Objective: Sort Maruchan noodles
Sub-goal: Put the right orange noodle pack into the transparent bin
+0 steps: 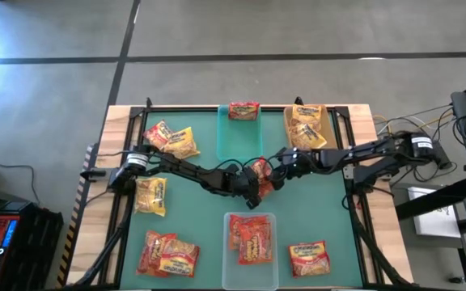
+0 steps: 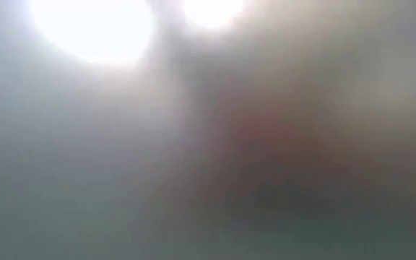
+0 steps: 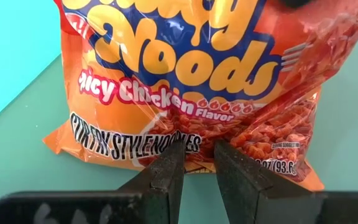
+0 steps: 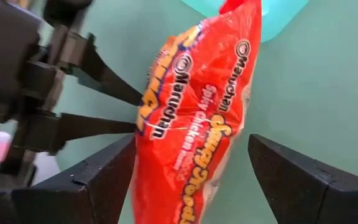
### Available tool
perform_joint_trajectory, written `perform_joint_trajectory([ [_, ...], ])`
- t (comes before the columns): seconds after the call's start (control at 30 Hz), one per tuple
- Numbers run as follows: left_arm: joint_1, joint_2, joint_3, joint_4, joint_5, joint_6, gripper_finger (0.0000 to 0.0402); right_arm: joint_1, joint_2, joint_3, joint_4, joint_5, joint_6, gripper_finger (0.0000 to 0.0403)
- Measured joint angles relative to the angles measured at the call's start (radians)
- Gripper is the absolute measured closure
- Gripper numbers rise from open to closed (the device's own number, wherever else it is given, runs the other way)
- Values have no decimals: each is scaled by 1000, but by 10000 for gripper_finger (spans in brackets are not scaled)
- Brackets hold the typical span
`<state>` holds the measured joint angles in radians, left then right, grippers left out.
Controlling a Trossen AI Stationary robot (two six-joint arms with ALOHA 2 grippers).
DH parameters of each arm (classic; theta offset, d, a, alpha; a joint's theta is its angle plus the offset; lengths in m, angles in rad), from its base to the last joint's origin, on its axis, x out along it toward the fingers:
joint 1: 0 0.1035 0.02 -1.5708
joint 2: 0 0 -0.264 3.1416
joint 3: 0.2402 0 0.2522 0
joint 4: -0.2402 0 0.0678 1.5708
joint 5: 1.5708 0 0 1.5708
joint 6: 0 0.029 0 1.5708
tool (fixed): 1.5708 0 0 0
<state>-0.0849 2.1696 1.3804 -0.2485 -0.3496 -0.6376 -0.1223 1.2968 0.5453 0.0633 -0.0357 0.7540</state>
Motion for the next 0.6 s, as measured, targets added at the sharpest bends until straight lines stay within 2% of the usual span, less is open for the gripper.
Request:
perform_joint_trajectory([
  [0.17, 0, 0, 0, 0, 0, 0, 326, 2, 65, 0, 65, -12, 3, 106],
  [0.37, 0, 0, 0, 4, -4, 0, 326, 2, 144, 0, 129, -96, -6, 118],
  [0.6, 0, 1, -3, 25, -12, 20, 326, 2, 197, 2, 166, -103, -35, 160],
])
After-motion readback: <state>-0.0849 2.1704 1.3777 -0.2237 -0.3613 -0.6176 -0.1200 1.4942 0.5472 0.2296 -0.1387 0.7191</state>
